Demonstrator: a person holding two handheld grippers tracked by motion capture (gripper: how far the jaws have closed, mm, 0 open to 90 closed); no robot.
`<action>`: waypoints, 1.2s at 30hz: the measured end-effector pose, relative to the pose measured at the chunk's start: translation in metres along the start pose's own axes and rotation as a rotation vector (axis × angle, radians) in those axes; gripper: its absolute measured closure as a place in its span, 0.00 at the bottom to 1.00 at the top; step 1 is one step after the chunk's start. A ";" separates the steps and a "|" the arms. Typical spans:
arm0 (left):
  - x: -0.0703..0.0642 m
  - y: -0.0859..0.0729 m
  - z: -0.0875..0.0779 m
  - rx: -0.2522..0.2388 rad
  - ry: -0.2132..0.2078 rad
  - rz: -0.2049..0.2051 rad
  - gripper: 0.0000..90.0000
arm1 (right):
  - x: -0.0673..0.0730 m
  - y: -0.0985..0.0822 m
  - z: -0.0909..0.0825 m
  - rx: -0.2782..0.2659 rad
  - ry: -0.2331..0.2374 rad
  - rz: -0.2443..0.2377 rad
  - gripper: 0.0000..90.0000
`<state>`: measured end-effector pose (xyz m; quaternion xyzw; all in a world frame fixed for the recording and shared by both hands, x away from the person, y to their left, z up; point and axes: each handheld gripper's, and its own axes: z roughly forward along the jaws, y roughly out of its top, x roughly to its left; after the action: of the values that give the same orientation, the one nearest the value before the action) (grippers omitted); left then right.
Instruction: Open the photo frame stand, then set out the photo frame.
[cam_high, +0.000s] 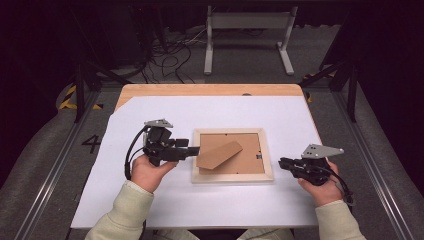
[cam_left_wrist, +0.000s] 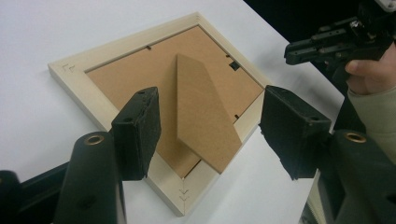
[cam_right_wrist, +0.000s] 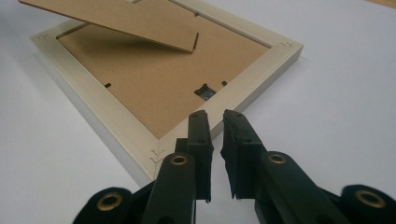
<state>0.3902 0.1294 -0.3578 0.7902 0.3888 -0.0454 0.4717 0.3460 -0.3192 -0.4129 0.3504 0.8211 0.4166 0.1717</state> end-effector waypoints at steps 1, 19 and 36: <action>0.001 -0.001 0.000 0.000 -0.005 -0.009 0.42 | 0.000 0.000 0.000 0.000 -0.002 0.001 0.91; 0.014 -0.013 0.015 0.036 0.044 -0.046 0.34 | 0.000 -0.001 -0.002 0.000 -0.008 -0.001 0.90; 0.018 -0.031 0.026 0.051 0.013 -0.111 0.34 | 0.001 0.000 -0.002 0.002 -0.016 -0.004 0.89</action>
<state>0.3896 0.1274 -0.4020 0.7794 0.4339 -0.0763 0.4455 0.3438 -0.3202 -0.4118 0.3522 0.8208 0.4128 0.1786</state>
